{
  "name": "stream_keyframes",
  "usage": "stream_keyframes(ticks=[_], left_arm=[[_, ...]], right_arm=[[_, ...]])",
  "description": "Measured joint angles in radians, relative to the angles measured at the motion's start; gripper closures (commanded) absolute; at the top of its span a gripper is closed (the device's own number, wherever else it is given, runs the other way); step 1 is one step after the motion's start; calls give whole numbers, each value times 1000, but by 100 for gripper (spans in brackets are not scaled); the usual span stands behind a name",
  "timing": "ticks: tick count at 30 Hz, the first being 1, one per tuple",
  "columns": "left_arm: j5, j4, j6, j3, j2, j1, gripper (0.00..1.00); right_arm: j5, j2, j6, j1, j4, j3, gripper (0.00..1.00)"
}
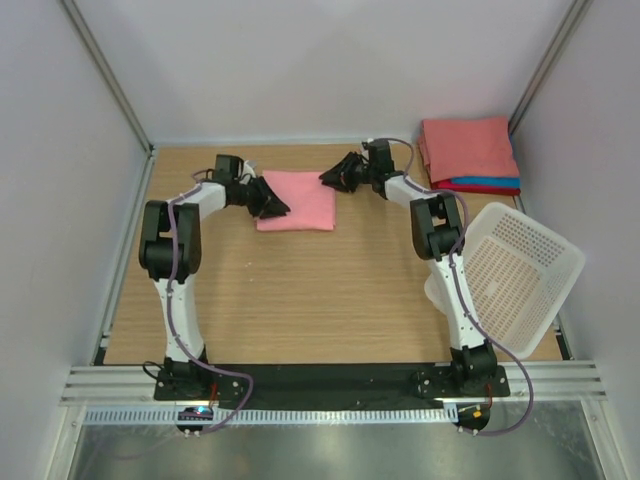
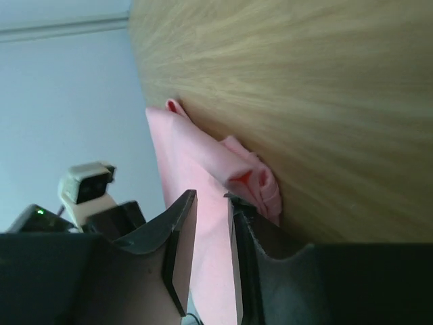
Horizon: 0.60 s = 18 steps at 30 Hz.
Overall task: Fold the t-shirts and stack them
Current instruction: Fold the tshirt
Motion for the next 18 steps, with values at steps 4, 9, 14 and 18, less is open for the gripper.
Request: stream_keyframes(ticks=[4,9,14,18], left_arm=[[-23,-52,65,-53,0,-2,75],[-46,-109,135,-82,0,-1,75],[-56,-150,140,-47,-2,-10,75],[-64,-159,128,65,-2,-44,75]], right_arm=[[7,36,58,-24,47,54,62],[36,37,67,-35,61,83,61],[35,35,43,-40,51,83,57],[61,20,-28,-40,-13,77,56]])
